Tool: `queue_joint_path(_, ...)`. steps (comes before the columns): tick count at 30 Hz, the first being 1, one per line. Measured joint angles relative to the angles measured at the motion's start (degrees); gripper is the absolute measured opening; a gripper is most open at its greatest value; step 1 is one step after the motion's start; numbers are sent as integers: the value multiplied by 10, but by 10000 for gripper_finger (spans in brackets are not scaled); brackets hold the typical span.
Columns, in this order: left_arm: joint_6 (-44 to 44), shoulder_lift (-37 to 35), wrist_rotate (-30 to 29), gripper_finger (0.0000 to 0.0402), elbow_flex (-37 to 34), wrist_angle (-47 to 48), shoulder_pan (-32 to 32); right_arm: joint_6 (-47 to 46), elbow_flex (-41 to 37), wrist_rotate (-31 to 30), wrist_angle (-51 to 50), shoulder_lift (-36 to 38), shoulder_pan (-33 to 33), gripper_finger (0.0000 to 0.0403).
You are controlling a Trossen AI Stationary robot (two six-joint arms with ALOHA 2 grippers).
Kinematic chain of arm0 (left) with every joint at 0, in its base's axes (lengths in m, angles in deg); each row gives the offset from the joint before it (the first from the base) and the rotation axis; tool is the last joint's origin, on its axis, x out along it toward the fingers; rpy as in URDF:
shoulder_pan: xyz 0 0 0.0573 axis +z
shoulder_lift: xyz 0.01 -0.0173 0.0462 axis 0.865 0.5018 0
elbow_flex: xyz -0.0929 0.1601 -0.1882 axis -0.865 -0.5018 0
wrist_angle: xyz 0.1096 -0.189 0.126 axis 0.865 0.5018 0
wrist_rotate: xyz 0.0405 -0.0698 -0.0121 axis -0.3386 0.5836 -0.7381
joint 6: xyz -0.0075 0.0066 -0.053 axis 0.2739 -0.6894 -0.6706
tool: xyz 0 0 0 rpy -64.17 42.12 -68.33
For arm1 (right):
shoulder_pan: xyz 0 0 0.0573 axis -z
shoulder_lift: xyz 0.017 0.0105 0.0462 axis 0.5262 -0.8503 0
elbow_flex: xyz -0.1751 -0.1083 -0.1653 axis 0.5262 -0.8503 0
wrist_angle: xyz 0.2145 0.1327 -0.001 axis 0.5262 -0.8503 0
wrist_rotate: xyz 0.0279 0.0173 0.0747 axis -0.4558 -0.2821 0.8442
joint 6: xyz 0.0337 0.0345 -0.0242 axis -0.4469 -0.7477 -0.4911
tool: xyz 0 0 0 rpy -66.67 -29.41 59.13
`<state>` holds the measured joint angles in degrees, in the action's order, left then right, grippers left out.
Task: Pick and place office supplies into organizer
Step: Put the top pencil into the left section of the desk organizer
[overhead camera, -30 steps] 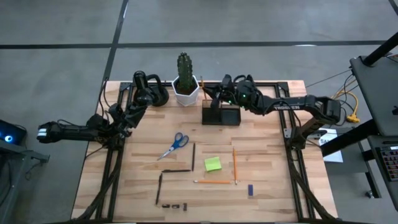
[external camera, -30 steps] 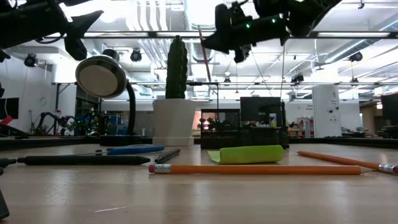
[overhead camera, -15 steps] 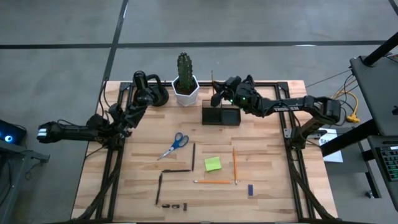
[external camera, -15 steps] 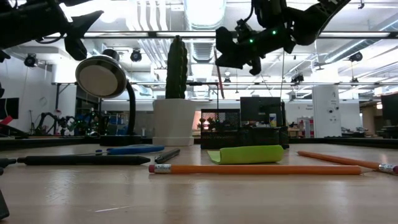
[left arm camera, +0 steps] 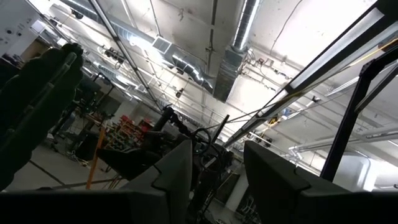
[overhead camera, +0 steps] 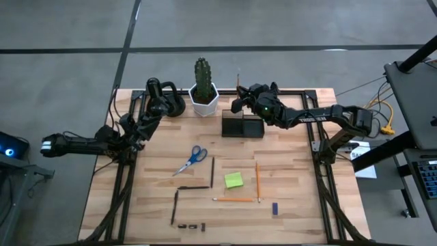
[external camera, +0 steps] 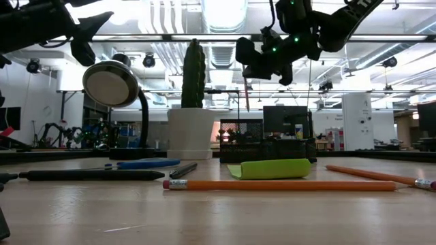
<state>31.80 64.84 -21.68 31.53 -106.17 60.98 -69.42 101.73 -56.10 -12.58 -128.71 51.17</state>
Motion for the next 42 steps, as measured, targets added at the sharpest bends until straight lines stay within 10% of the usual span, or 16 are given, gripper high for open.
queue_joint_path(17, 0, 0, 0, 130, 0, 0, 0, -37, 0, -29, 92, -61, -19, 13)
queue_joint_path(42, 0, 1, 0, 130, 0, 0, 0, 54, 0, 159, 169, -120, 9, 13)
